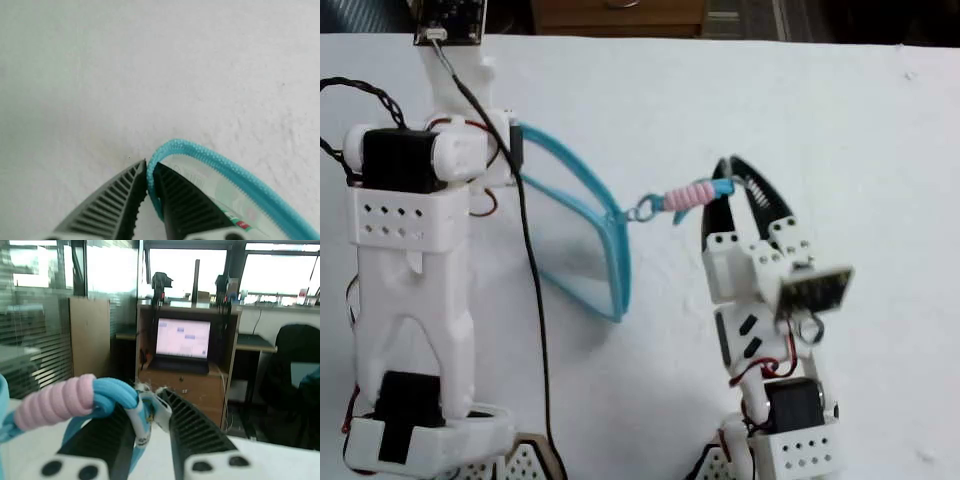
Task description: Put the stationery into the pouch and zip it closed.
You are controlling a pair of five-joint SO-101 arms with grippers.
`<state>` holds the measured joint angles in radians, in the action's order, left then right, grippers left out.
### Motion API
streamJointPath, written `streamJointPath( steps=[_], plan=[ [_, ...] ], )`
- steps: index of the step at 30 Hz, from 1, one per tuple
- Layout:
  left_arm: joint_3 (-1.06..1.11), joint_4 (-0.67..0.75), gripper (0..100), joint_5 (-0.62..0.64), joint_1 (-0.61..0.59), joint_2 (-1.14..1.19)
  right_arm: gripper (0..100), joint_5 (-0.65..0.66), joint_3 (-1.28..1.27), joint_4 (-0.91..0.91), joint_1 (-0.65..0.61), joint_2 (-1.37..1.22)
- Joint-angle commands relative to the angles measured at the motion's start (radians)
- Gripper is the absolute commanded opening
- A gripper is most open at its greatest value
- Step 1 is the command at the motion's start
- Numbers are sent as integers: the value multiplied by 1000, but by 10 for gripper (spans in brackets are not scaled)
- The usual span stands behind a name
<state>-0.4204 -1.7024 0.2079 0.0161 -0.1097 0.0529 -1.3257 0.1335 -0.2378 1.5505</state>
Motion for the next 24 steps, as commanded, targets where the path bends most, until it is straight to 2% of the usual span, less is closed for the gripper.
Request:
streamJointPath(
  steps=[1, 13, 24],
  plan=[
    [-5, -3, 23, -3, -1, 2, 19, -6, 51, -110, 15, 61],
    [-5, -11, 23, -3, -1, 2, 20, 3, 72, -260, 19, 170],
    [-5, -9, 23, -5, 1, 2, 20, -5, 160, -257, 300, 168]
  ],
)
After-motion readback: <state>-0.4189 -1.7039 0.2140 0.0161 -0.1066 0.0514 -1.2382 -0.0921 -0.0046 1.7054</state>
